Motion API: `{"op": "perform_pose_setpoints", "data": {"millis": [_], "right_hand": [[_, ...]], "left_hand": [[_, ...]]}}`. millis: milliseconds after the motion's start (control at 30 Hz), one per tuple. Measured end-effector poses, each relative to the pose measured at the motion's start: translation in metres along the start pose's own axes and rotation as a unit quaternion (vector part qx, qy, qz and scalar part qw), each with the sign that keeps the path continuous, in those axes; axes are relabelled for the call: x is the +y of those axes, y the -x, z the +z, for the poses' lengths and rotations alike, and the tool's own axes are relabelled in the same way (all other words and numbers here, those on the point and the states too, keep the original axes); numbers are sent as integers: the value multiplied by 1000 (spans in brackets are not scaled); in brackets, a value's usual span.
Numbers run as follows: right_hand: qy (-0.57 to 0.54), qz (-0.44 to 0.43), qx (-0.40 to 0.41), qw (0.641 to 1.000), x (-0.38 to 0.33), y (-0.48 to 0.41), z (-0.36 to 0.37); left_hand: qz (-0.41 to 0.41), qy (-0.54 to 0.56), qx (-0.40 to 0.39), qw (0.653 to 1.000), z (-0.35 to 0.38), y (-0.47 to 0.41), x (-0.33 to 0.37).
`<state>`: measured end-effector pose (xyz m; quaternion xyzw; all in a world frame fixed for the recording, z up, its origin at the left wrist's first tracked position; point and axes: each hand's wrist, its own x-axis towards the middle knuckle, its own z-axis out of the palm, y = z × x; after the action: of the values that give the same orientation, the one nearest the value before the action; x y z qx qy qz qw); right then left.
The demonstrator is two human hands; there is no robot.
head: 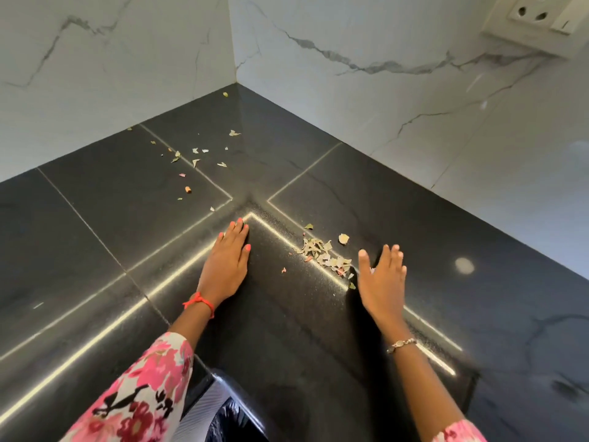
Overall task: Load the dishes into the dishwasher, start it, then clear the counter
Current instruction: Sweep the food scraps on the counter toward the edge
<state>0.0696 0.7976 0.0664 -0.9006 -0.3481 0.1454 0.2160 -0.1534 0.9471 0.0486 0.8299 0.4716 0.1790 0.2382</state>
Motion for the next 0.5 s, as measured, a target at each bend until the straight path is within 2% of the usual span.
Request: {"op": "perform_pose_setpoints", "data": {"millis": [67, 133, 267, 367, 433, 500], "right_hand": [[66, -16, 6, 998, -9, 10, 18], [76, -61, 6, 995, -29, 19, 34], [-38, -174, -32, 983, -61, 21, 47], [-45, -161, 20, 986, -59, -9, 34], [-29, -141, -13, 989, -56, -30, 26], [-21, -167, -70, 983, -59, -43, 27]], "left_hand": [[8, -21, 9, 1000, 4, 0, -4], [4, -20, 17, 1000, 4, -1, -5], [13, -10, 24, 1000, 4, -2, -8], [12, -2, 31, 999, 5, -3, -8], [9, 7, 36, 999, 5, -4, -9], [7, 29, 42, 999, 5, -4, -10]]}}
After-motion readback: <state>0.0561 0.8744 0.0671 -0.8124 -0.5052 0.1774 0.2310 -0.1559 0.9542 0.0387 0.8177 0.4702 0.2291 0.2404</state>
